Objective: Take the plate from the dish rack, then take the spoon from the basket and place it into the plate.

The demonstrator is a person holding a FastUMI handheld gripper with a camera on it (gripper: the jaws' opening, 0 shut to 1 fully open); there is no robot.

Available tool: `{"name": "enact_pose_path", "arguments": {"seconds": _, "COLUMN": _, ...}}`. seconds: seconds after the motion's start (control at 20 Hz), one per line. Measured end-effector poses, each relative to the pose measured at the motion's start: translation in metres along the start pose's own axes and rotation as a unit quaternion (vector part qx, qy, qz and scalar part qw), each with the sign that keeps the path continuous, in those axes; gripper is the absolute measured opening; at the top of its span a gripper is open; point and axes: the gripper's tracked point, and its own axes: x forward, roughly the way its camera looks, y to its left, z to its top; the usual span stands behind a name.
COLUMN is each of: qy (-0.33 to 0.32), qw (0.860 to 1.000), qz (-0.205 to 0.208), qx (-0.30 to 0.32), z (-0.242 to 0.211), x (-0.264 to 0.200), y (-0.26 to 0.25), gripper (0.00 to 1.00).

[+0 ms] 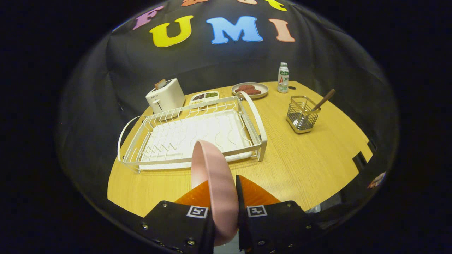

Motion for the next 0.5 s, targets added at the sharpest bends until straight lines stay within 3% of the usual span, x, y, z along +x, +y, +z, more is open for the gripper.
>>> {"name": "enact_pose_path", "arguments": {"seconds": 0.25, "qy": 0.036, "qw": 0.994, "qz": 0.063, "qx": 0.084, "z": -0.029, "x": 0.016, "y": 0.015, "gripper": 0.26}}
{"name": "enact_pose_path", "arguments": {"seconds": 0.45, "qy": 0.057, "qw": 0.988, "qz": 0.087, "qx": 0.114, "z": -0.038, "x": 0.026, "y": 0.027, "gripper": 0.26}}
{"name": "enact_pose_path", "arguments": {"seconds": 0.5, "qy": 0.065, "qw": 0.990, "qz": 0.077, "qx": 0.103, "z": -0.043, "x": 0.026, "y": 0.024, "gripper": 0.26}}
